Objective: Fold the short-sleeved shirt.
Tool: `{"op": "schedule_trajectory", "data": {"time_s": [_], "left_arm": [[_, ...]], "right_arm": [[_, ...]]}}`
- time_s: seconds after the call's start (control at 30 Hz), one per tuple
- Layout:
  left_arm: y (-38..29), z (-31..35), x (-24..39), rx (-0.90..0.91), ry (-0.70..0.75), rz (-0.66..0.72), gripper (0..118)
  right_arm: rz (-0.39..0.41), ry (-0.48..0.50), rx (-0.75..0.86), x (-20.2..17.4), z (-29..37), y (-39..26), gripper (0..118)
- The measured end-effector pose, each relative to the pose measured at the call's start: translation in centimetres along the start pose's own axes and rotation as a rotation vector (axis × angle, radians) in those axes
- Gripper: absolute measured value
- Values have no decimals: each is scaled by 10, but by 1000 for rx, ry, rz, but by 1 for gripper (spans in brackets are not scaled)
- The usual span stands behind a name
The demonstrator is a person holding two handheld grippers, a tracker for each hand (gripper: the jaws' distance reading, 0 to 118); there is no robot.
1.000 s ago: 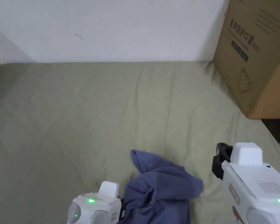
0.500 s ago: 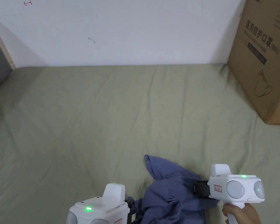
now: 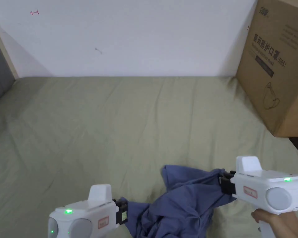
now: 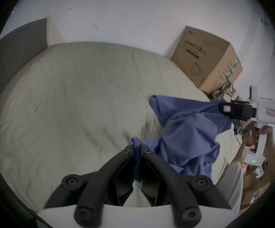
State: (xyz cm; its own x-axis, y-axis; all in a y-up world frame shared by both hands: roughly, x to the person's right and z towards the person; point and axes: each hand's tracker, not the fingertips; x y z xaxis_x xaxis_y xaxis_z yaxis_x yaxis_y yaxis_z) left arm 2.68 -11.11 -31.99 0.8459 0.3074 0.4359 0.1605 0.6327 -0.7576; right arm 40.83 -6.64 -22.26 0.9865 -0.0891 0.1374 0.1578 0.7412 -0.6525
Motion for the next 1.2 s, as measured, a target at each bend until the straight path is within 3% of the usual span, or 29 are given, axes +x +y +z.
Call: {"op": "schedule_trajectory", "data": {"time_s": [0.27, 0.5, 0.6, 0.9, 1.2], "left_arm": [[88, 64, -42, 206, 127, -1, 4], [187, 116, -55, 385, 238, -70, 4], [228, 134, -55, 435, 275, -82, 4], [317, 154, -78, 517, 277, 32, 4], [364, 100, -120, 522, 296, 133, 4]], "right_arm": [[-30, -52, 237, 19, 87, 73, 3], [-57, -86, 394, 22, 122, 145, 3], [-27, -114, 455, 19, 128, 179, 3], [-127, -109, 513, 45, 109, 247, 3], [-183, -120, 501, 72, 47, 261, 3]]}}
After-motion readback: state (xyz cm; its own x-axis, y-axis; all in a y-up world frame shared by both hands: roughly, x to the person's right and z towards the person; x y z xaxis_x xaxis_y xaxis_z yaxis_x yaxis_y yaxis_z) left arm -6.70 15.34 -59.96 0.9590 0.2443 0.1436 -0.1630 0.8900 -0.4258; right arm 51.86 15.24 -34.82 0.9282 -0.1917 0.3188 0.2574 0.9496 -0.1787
